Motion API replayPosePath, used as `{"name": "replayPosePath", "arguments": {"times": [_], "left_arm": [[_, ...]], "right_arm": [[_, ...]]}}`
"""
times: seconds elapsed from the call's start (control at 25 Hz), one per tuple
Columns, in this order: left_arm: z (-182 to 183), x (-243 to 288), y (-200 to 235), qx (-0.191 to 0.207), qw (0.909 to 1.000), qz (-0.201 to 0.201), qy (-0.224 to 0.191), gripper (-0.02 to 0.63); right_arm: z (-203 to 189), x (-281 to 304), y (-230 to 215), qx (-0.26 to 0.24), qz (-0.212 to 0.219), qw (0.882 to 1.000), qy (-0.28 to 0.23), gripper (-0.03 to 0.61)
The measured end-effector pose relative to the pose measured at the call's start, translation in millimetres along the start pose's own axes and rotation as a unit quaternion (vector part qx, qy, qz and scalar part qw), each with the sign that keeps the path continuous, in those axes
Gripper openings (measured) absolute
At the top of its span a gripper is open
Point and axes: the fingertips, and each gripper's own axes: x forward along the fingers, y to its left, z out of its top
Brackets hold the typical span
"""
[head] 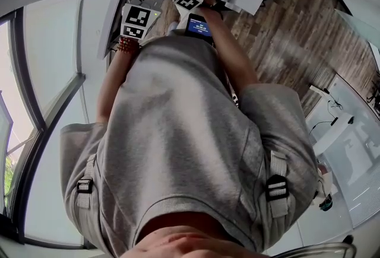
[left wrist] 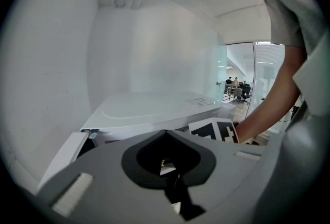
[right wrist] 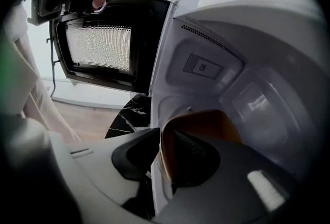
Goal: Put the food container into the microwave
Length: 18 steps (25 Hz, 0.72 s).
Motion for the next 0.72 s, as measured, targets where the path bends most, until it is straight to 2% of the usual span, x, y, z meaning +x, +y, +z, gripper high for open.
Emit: {"name": "replayPosePath", "arguments": {"times": [0.24, 0.72], "left_arm": [[-0.8, -11.0, -2.6, 0.003, 1.0, 0.007, -0.005, 0.002], [5.7, -34.7, -24.4, 0.02, 0.9996, 0.009, -0.02, 0.002]], "right_arm": [[6.1, -13.7, 2.0, -0.014, -0.015, 0.999, -0.032, 0.117], [3.4, -38.7, 41.5, -0.026, 0.001, 0.999, -0.048, 0.12]]}}
